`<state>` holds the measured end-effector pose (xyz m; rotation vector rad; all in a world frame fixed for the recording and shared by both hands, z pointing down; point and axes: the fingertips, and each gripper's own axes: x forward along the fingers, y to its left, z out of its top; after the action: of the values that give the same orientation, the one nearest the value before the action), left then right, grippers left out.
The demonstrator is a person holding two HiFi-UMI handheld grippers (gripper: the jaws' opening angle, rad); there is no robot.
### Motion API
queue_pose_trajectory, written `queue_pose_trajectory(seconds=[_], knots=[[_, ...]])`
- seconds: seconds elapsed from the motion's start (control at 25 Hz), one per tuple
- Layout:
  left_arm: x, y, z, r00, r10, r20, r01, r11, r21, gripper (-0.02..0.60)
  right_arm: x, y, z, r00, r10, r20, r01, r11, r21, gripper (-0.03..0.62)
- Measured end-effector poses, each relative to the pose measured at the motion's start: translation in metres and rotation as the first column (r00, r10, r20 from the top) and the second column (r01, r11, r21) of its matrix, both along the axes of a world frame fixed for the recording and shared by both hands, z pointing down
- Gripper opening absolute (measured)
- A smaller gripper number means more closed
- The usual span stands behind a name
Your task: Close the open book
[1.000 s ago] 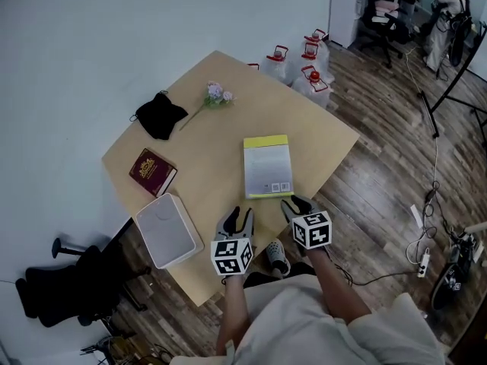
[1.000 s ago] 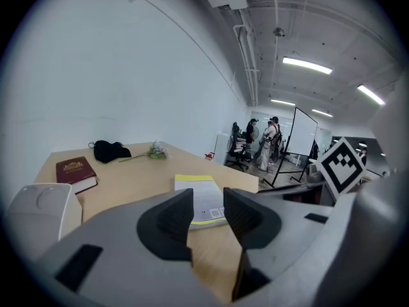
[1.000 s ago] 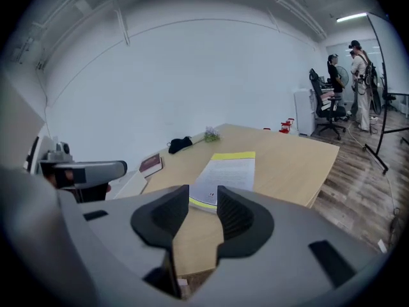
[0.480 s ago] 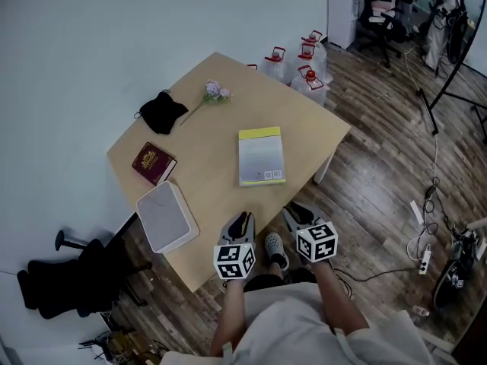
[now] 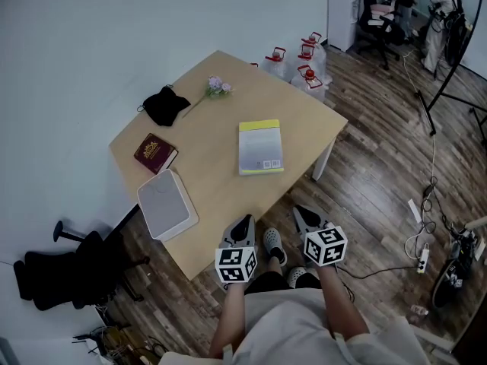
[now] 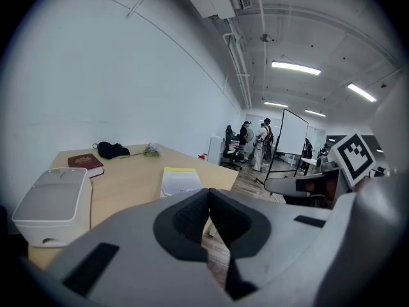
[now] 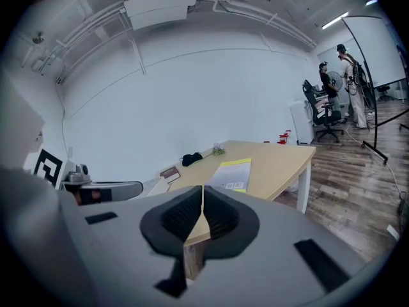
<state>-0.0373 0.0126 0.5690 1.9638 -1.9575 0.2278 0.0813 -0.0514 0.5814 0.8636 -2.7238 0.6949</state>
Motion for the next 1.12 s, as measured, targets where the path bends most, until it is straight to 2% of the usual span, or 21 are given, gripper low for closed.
queue_pose_trajectory(seconds=[0.4,0.84,1.12], knots=[[0.013,0.040,0.008,1.000,0.023,0.010,-0.023,1.000,-0.010,0.021,0.013,0.034,0.009,0.999,-0.026,-0.044,0.028,0.999,0.028,0.008],[0.026,0.047,0.006,0.998,0.058,0.001,-0.058,0.998,0.002,0.022,0.021,0.047,0.009,0.997,-0.046,-0.069,0.049,0.998,0.049,0.008],[0.013,0.051,0.008,1.000,-0.010,0.026,0.011,1.000,-0.028,0.023,0.022,0.041,0.008,0.998,-0.033,-0.058,0.036,0.998,0.045,0.008]])
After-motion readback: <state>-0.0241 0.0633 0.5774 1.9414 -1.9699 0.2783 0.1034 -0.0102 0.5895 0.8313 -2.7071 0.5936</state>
